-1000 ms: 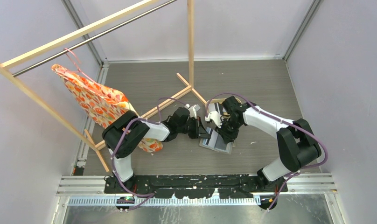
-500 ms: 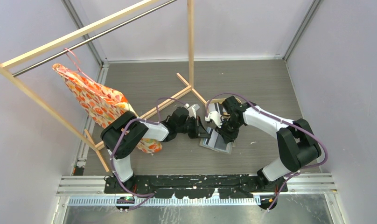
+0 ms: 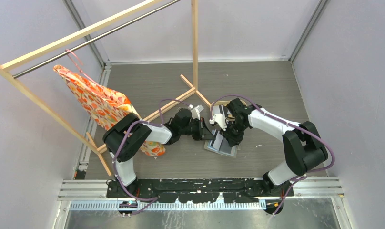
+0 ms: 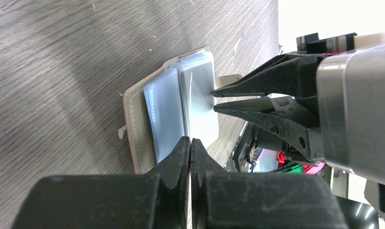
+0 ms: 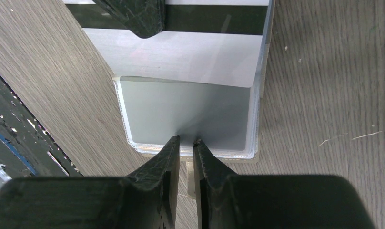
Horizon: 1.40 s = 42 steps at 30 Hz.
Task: Put the credit cards into the card holder
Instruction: Insert the credit card into the card holder.
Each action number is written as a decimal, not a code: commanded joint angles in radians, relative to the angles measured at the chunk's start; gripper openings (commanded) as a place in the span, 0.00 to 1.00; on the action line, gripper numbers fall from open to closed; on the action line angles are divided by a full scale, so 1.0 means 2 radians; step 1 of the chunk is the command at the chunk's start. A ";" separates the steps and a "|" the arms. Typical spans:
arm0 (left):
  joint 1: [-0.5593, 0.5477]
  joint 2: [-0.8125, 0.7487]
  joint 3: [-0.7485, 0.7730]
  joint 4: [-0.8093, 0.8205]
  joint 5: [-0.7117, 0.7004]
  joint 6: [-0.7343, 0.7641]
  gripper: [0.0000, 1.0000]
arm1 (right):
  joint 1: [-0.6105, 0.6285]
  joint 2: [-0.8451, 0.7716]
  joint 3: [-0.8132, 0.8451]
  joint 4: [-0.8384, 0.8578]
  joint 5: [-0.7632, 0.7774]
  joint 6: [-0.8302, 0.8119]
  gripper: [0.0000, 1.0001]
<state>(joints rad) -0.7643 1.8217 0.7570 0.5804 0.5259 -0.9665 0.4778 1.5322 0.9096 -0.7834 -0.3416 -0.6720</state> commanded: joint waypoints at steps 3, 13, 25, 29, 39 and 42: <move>0.004 0.014 0.018 0.000 0.012 0.000 0.00 | 0.000 0.007 0.004 -0.006 0.020 -0.008 0.22; 0.004 0.027 0.040 -0.045 0.017 0.007 0.00 | 0.000 0.006 0.004 -0.006 0.019 -0.008 0.22; 0.000 0.024 0.048 -0.077 0.031 0.008 0.00 | 0.000 0.004 0.005 -0.007 0.018 -0.008 0.22; -0.001 0.018 0.044 -0.090 0.032 0.010 0.00 | 0.000 0.003 0.004 -0.007 0.017 -0.008 0.22; -0.001 0.025 0.060 -0.119 0.035 0.013 0.00 | 0.000 0.003 0.004 -0.007 0.017 -0.008 0.22; -0.001 0.010 0.054 -0.131 0.021 0.017 0.00 | 0.000 0.002 0.004 -0.006 0.017 -0.009 0.22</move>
<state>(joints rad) -0.7605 1.8744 0.8585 0.3874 0.5892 -0.9611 0.4778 1.5322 0.9100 -0.7853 -0.3401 -0.6750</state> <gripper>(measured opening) 0.011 0.223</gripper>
